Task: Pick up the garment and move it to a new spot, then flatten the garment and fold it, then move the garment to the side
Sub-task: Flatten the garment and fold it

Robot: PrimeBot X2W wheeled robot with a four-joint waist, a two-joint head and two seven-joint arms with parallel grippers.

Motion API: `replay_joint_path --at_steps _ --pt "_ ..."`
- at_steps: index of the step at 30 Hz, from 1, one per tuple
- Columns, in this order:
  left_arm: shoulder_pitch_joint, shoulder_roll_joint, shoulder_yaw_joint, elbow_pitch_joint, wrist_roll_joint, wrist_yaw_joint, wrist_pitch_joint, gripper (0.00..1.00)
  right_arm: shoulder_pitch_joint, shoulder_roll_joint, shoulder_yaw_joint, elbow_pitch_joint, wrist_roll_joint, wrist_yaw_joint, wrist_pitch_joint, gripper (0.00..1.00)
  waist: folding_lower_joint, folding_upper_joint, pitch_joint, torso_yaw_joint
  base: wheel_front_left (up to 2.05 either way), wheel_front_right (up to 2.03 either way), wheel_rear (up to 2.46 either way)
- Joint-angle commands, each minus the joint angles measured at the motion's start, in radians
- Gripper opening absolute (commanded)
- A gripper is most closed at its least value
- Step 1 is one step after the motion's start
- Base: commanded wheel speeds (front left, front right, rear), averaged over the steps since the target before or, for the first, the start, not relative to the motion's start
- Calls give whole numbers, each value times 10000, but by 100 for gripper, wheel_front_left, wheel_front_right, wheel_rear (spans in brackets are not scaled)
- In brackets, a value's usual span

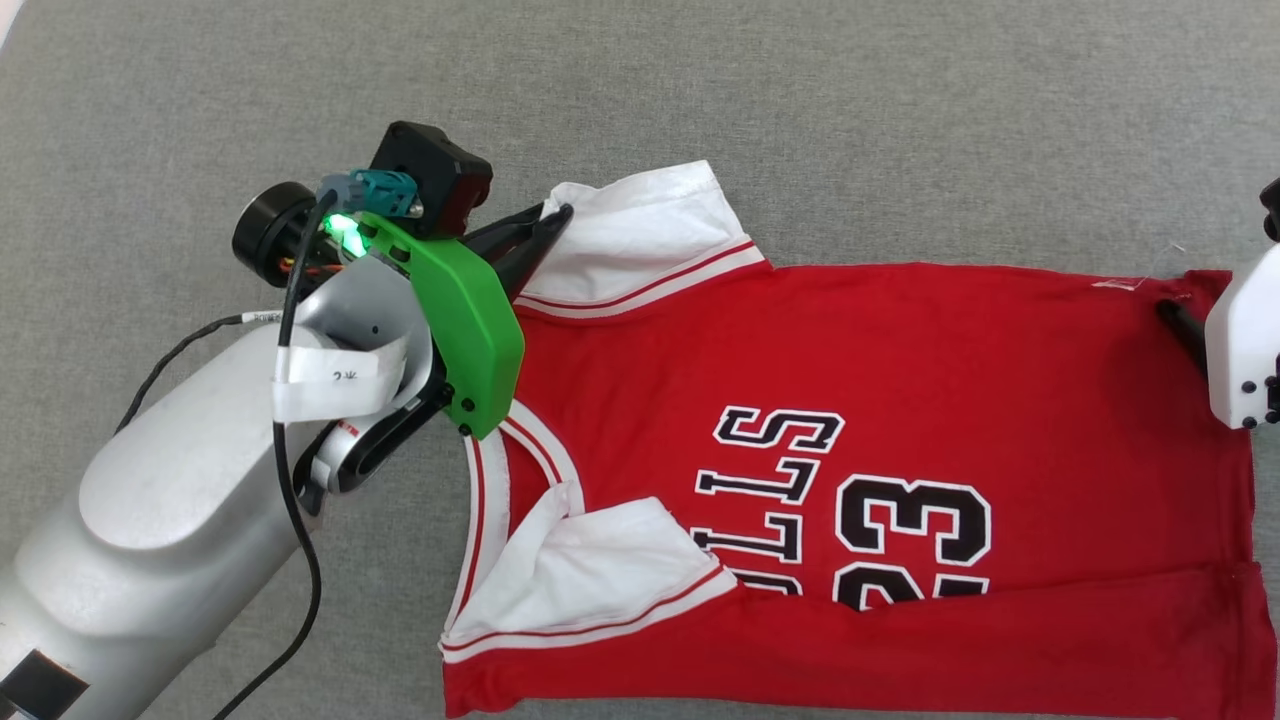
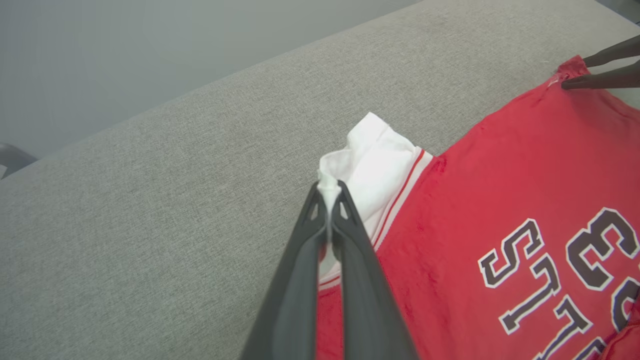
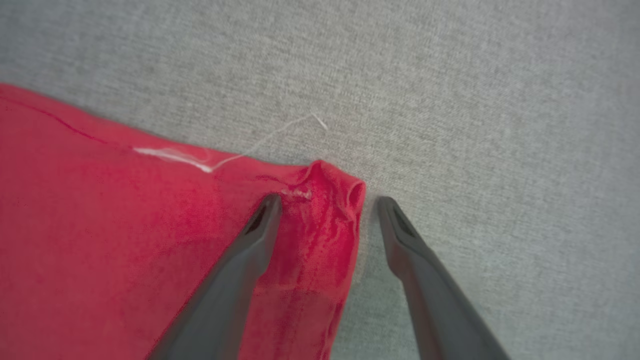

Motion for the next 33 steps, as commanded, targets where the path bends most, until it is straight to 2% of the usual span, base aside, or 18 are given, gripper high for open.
replay_joint_path --at_steps 1,2,3,4,8,17,24,33 --pt "169 41 -50 -86 119 80 14 0 -115 32 190 242 1 -9 3 100 0 0 67 111 0 0 0" --pt "186 29 -71 -112 128 94 14 0 -130 39 278 350 54 -9 3 71 0 0 56 127 0 0 0" --pt "207 21 -90 -135 133 111 15 0 -152 46 369 459 110 -9 -36 27 0 0 43 135 0 0 0" --pt "222 17 -101 -149 132 124 17 0 -177 39 445 541 142 -9 -86 0 0 0 36 138 0 0 0" --pt "325 3 -140 -94 100 143 -27 0 -234 -53 647 878 271 -9 -453 0 0 0 -135 144 0 0 0" --pt "1113 49 216 194 -466 447 -619 0 115 39 279 1020 827 -9 -2088 0 0 0 -1201 98 0 0 0" --pt "2066 434 199 -137 -786 672 -760 0 1429 -19 53 410 1541 -9 -2821 0 0 0 -2161 100 0 0 0" --pt "3558 1106 -17 -1598 -1141 1257 -670 0 3761 -255 -341 -969 2079 -9 -3300 0 0 0 -2823 223 0 0 0"
